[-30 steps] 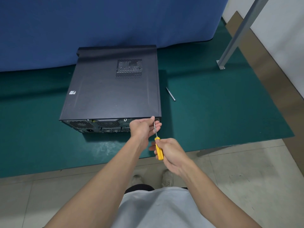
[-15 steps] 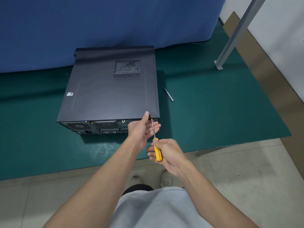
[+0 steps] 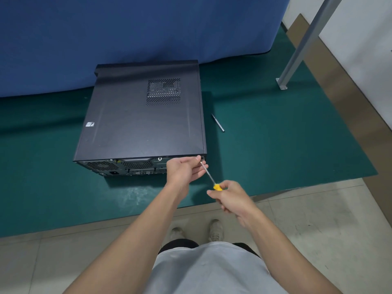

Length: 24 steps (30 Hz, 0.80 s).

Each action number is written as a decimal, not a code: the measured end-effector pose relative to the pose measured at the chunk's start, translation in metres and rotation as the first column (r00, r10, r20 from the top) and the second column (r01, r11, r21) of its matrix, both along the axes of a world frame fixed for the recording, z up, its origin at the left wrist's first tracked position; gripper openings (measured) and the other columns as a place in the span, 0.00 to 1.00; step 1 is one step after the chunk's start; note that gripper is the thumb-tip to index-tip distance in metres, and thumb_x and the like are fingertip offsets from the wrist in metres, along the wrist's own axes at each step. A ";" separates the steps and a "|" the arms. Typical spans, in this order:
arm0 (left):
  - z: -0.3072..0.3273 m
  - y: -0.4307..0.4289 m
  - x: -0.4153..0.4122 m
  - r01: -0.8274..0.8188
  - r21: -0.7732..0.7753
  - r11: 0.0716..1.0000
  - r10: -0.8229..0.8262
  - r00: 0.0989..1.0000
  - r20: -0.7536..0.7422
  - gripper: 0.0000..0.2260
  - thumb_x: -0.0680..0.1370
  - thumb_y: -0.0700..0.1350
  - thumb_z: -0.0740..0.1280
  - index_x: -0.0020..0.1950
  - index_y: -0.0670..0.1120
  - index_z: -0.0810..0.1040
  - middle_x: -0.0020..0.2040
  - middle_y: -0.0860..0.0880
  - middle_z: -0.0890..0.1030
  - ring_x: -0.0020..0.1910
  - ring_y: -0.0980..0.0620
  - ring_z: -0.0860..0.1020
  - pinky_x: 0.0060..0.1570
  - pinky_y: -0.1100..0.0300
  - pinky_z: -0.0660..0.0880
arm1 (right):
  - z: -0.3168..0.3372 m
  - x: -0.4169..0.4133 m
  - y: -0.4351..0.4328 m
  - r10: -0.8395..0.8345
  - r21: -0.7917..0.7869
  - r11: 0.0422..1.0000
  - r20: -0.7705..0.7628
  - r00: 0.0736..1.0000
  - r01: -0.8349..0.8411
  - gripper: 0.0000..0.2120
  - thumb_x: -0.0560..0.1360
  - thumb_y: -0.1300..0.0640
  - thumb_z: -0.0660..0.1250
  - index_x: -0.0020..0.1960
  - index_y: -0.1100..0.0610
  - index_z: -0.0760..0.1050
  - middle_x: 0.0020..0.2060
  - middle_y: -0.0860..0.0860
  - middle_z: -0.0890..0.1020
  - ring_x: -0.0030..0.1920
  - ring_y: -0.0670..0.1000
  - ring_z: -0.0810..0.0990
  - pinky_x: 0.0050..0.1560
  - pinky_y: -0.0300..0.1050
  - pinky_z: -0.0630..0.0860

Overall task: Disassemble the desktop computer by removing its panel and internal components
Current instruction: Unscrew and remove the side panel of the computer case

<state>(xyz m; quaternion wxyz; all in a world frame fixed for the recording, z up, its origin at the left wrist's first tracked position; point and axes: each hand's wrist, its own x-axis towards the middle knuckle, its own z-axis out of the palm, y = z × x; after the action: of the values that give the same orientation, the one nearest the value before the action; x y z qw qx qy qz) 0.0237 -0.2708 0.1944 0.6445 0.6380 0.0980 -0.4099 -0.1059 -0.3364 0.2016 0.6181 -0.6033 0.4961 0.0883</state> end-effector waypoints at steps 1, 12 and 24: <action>-0.001 0.000 0.000 0.034 0.046 0.998 -0.038 0.995 0.095 0.07 0.77 0.37 0.69 0.50 0.33 0.81 0.42 0.39 0.84 0.41 0.46 0.85 0.43 0.57 0.82 | 0.000 -0.003 -0.005 -0.014 -0.096 0.995 -0.023 1.000 0.012 0.11 0.72 0.56 0.71 0.37 0.54 0.70 0.28 0.48 0.71 0.29 0.48 0.68 0.31 0.41 0.64; 0.021 -0.011 0.000 0.190 0.527 0.829 -0.557 0.176 0.812 0.08 0.78 0.45 0.69 0.50 0.42 0.84 0.40 0.44 0.85 0.38 0.41 0.81 0.42 0.50 0.77 | 0.030 0.036 -0.048 0.007 -0.370 0.923 0.298 0.954 0.108 0.03 0.72 0.51 0.72 0.40 0.49 0.81 0.34 0.42 0.83 0.39 0.42 0.80 0.42 0.38 0.74; 0.011 -0.043 0.030 0.205 0.557 0.805 -0.579 0.067 0.812 0.15 0.73 0.43 0.74 0.58 0.40 0.81 0.51 0.44 0.84 0.47 0.44 0.82 0.49 0.51 0.79 | 0.007 0.063 -0.105 -0.081 -0.205 0.969 0.260 0.962 0.137 0.05 0.71 0.56 0.74 0.37 0.53 0.81 0.30 0.42 0.81 0.31 0.41 0.77 0.33 0.37 0.70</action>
<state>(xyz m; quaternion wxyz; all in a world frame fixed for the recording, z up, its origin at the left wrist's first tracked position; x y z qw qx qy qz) 0.0535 -0.3135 0.2058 0.3142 0.8358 -0.4467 -0.0563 -0.0432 -0.4418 0.2087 0.6086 -0.6463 0.4536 -0.0786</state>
